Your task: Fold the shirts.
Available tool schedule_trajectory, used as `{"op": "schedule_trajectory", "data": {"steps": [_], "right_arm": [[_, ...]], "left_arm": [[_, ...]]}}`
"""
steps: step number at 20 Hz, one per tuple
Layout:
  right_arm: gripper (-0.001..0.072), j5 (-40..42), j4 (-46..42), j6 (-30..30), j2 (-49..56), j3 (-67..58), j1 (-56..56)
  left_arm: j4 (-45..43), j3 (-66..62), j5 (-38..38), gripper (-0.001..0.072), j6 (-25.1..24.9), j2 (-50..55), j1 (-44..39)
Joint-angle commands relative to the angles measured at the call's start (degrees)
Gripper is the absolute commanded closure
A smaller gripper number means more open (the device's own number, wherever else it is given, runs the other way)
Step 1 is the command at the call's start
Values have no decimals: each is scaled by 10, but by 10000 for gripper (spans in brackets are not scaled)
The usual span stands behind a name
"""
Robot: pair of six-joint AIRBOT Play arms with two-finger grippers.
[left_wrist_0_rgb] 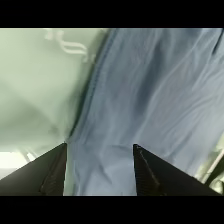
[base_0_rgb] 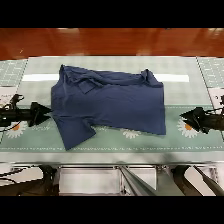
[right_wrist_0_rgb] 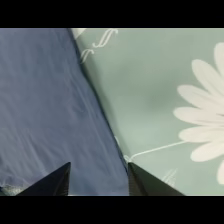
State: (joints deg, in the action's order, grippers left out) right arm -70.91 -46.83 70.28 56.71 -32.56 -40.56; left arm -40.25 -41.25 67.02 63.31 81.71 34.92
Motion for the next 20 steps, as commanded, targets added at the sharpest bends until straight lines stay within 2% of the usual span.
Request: {"op": "schedule_trajectory", "data": {"steps": [1,3,4,5,6,10,16,20], "right_arm": [[296,-8,17,-1,-3,3,0],[296,-7,17,-2,-3,3,0],[296,-7,17,-5,-3,3,0],[296,-7,16,-5,-3,3,0],[296,-8,5,-5,-3,3,0],[296,-37,-95,47,-2,48,11],[296,-19,-72,46,25,98,90],[297,64,0,46,78,96,147]], "left_arm": [[-2,1,-41,202,6,22,-67],[-3,-6,-50,202,11,35,-96],[-3,-13,-51,253,28,40,-106],[-3,-21,-49,550,36,42,-111],[-1,-28,-43,688,34,40,-112],[-1,-51,-19,688,34,39,-111],[-1,-51,-18,688,34,39,-111],[-1,-51,-19,688,34,39,-111]]}}
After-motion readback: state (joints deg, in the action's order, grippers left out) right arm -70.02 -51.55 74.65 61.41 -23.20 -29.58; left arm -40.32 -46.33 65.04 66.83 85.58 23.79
